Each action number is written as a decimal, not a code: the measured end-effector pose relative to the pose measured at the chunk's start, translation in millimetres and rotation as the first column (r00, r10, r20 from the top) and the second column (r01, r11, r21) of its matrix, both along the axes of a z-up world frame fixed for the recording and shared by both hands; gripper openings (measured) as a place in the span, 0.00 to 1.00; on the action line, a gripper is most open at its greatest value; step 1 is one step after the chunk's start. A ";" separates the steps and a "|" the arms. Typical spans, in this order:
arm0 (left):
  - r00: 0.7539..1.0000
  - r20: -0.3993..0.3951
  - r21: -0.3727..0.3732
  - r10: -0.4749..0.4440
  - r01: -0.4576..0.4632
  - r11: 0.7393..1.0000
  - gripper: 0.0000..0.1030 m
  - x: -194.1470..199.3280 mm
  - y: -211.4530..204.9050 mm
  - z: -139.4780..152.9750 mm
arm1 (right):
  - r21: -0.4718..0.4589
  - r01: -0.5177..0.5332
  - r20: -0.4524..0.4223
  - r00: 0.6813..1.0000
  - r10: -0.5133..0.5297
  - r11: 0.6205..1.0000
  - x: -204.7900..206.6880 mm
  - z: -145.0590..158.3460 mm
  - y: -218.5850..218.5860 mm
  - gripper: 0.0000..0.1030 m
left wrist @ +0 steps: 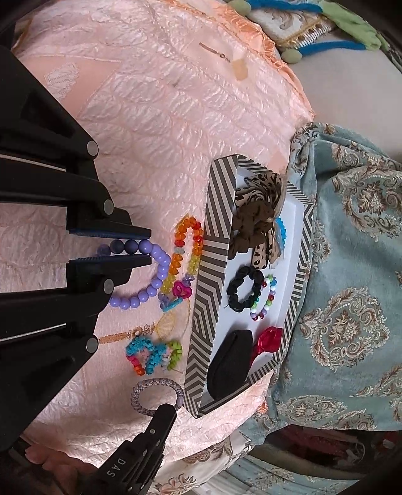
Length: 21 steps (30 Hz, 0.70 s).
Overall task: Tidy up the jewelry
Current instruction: 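Grasp the purple beaded bracelet with the left tool while the right tool grasps the silver bracelet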
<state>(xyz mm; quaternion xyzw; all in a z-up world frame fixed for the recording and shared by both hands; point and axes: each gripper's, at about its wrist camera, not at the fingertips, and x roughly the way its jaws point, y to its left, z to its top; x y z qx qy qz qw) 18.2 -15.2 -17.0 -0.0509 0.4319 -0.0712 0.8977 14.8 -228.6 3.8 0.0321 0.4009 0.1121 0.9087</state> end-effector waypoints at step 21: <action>1.000 -0.012 0.011 0.000 0.000 1.000 0.00 1.2 3.1 -2.5 | -0.012 -0.006 0.003 1.000 0.006 1.000 -0.8 0.3 1.5 0.06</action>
